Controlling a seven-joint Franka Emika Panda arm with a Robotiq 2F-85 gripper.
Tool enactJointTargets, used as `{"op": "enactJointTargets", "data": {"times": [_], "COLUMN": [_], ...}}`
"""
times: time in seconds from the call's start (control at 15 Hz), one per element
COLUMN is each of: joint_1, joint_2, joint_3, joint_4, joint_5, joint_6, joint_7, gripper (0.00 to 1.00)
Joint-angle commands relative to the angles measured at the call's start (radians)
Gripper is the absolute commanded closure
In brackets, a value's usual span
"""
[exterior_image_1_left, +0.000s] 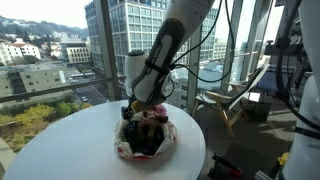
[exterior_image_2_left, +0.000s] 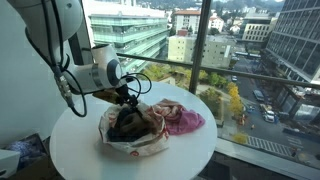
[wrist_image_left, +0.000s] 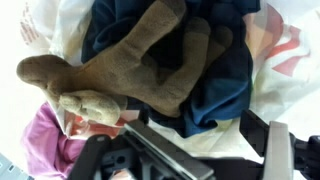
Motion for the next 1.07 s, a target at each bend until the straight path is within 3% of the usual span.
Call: {"op": "enactJointTargets", "data": {"times": [0.0, 0.2, 0.53, 1.0], "joint_1": [-0.059, -0.012, 0.013, -0.003], "joint_2": [-0.106, -0.055, 0.132, 0.44], "joint_3": [0.072, -0.032, -0.149, -0.186], "joint_4": [-0.017, 0.082, 0.285, 0.663], "joint_5": [0.238, 0.176, 0.159, 0.257], "joint_6": [-0.011, -0.006, -0.012, -0.151], "joint_7": [-0.208, -0.136, -0.068, -0.076], "gripper": [0.0, 0.0, 0.0, 0.0]}}
